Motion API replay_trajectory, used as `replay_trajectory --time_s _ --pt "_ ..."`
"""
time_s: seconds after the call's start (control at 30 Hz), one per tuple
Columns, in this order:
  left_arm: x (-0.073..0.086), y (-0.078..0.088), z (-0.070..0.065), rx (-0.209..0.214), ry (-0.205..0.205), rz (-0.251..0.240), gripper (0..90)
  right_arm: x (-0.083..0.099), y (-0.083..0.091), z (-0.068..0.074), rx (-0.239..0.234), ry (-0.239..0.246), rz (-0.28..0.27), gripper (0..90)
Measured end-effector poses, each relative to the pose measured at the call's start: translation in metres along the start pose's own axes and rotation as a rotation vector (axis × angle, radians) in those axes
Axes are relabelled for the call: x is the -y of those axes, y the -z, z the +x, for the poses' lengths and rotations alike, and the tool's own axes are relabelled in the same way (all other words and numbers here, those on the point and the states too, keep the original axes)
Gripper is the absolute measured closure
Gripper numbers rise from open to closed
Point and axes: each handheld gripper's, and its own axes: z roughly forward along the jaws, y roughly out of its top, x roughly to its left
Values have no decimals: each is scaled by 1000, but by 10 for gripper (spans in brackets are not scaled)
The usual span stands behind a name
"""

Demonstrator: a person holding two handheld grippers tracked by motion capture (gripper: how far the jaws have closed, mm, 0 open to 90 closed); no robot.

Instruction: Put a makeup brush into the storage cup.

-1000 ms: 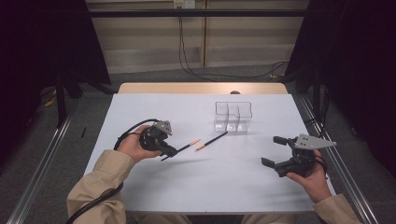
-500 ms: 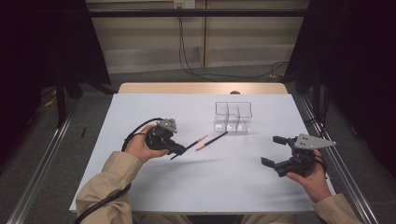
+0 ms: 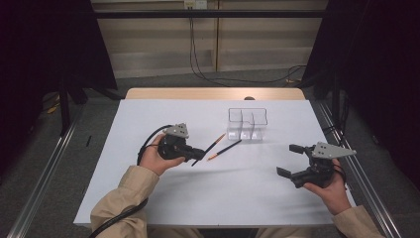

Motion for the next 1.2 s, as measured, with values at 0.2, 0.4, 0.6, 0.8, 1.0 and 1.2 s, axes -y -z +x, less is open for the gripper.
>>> replay_trajectory --time_s 0.2,0.4,0.6,0.8,1.0,1.2 --pt "0 1 0 -12 23 -78 844 0 0 0 0 0 0 4" --pt "2 2 -1 -15 54 -174 844 0 0 0 -1 1 0 4" --pt "1 2 -5 -9 67 -249 844 0 -1 0 -3 3 -1 4" --pt "-3 -3 -11 -15 57 -299 844 -1 -1 1 0 4 1 3" --pt "-6 -12 -13 10 66 -348 844 -1 0 1 6 2 0 0" --pt "-7 -18 -16 12 71 -397 844 -1 1 0 10 3 -3 0"
